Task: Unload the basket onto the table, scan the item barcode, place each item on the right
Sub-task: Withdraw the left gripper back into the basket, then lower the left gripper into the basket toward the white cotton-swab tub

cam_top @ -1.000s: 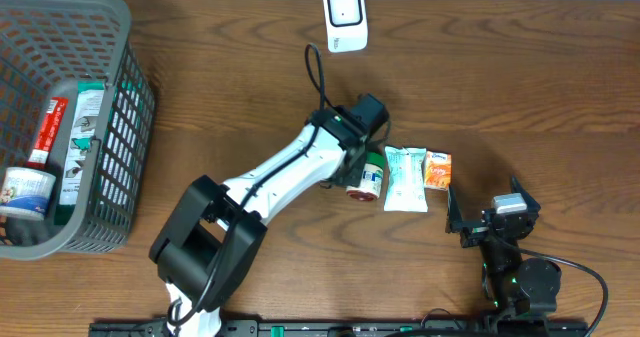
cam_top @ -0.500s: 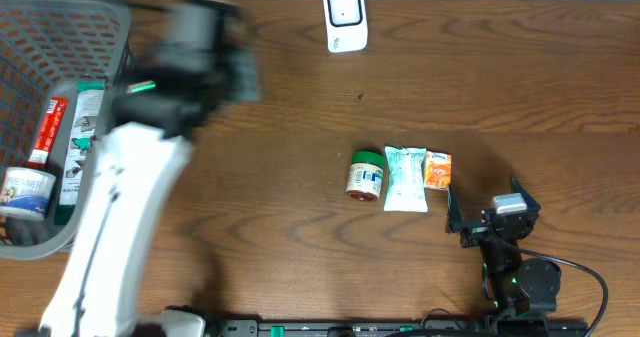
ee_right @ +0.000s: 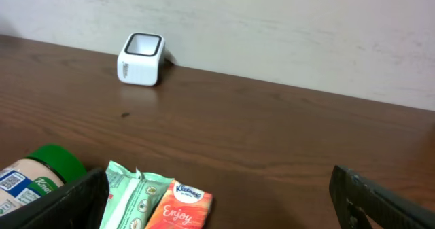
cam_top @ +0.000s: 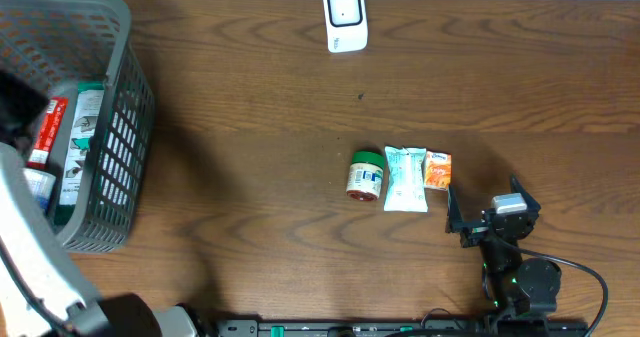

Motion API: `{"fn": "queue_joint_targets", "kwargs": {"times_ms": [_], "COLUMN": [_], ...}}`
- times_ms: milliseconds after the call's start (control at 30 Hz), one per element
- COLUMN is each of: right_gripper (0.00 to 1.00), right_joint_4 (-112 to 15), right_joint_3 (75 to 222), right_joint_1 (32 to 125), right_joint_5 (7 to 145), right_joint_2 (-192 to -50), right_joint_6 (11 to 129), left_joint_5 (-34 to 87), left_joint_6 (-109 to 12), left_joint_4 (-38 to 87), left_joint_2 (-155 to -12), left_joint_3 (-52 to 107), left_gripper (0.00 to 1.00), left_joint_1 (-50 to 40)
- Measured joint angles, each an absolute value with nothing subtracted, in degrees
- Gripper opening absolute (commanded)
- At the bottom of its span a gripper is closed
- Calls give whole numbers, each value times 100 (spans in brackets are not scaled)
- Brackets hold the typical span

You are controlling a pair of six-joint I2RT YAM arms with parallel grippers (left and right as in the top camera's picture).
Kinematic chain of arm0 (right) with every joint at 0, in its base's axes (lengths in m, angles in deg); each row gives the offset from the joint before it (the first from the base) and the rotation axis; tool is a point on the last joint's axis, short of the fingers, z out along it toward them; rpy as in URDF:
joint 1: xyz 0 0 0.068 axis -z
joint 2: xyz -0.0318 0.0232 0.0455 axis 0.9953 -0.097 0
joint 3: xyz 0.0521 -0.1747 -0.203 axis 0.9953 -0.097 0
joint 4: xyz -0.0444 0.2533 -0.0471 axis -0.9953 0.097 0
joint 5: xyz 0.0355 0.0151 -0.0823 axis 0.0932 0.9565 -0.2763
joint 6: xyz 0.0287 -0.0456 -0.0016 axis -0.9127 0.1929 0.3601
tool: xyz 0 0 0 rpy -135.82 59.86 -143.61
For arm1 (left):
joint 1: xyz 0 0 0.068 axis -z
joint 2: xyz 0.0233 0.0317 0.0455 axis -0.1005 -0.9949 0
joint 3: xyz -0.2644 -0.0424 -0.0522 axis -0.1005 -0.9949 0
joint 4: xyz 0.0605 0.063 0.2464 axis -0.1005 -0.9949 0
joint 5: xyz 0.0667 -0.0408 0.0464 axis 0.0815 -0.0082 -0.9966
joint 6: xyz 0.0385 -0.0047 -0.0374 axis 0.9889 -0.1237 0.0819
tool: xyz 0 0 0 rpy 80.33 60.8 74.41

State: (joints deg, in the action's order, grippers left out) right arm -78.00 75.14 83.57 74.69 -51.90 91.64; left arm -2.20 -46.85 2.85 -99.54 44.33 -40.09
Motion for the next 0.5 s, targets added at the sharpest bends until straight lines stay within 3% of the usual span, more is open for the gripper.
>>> {"fn": "queue_joint_targets", "kwargs": {"times_ms": [300, 500], "right_gripper": [99, 99], "right_joint_4": [-7802, -7800], "right_joint_3": [7514, 7514], "right_joint_1": [8357, 8357], "right_joint_5": [7469, 7469], "right_joint_2": [-5190, -5190], "right_joint_6": [9164, 9164], "left_joint_5": [-347, -836], "left_joint_6": [-4683, -4690], "left_joint_4": [361, 374], "left_joint_2": [-11370, -11785], "left_joint_3": [4427, 4427], "left_gripper": [89, 91], "left_joint_1": [-4626, -4656]}}
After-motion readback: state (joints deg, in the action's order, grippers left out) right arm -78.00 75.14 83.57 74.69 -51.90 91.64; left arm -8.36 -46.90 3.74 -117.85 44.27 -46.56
